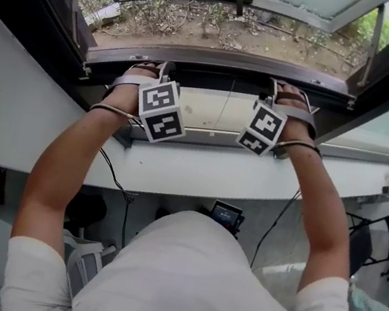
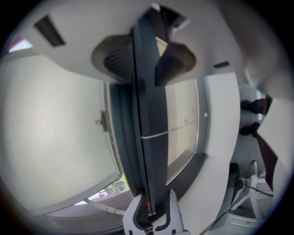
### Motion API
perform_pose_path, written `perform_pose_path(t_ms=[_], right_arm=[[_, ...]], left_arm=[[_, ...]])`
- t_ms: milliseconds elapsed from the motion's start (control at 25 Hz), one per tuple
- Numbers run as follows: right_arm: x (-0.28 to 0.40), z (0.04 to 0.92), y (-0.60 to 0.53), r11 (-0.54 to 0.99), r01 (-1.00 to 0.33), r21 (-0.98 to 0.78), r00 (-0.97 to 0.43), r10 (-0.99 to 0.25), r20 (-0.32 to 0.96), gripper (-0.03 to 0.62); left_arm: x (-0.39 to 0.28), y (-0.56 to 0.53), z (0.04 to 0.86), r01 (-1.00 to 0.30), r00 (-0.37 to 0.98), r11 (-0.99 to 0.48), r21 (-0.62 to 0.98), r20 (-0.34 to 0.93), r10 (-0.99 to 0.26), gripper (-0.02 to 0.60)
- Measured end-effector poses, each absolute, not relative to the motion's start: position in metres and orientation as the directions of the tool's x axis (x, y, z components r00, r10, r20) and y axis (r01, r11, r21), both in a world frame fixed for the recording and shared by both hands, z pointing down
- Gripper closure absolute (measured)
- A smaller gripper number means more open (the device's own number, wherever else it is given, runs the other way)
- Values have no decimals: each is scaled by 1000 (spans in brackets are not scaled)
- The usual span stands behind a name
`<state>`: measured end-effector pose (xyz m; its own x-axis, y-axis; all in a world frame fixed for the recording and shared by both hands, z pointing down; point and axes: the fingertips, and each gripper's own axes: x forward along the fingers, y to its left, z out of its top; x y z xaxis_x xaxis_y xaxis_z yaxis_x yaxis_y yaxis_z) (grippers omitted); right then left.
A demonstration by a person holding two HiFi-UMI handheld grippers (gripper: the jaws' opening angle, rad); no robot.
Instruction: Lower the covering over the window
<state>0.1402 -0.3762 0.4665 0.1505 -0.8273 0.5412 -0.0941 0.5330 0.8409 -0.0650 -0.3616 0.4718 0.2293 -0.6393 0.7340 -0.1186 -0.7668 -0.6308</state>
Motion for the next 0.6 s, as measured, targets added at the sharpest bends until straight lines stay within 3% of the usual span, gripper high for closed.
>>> perform_pose_path(t_ms=[240,600], right_arm=[[140,462,-380,523,-105,846,153,-832,533,447],[140,460,-383,451,-111,885,103,-881,462,447]], left_arm=[[-64,-366,471,-147,242,-739,-657,701,-671,364],[-63,-373,461,-261,286,-610,-748,544,-789,364]])
